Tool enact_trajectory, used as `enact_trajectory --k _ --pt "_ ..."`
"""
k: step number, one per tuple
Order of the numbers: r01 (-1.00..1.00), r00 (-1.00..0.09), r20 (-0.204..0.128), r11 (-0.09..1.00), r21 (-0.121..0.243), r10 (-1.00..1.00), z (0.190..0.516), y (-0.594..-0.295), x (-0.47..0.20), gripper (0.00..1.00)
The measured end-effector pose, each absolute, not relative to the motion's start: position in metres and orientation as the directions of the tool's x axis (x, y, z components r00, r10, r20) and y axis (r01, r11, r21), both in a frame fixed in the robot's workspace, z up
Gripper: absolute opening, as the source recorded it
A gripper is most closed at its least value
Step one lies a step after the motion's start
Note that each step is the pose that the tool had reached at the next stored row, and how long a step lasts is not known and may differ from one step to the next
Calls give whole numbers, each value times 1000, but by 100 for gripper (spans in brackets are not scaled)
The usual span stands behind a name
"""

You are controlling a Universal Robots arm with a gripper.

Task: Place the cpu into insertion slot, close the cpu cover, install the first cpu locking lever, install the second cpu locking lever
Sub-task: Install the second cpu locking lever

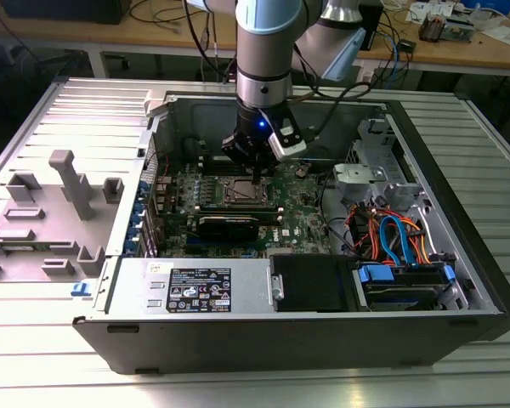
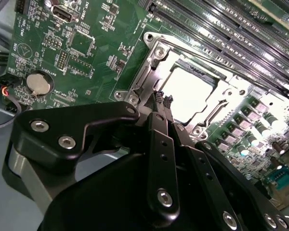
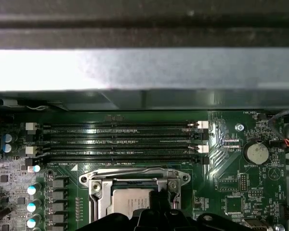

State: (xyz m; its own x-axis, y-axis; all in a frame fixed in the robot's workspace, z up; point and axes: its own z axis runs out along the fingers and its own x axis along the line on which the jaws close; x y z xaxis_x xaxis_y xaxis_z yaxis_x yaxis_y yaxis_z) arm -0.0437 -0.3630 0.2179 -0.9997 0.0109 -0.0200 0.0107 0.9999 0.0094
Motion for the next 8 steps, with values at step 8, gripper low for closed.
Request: enact_trajectory --k 8 --pt "11 -1000 -20 1000 10 11 225 -364 -44 11"
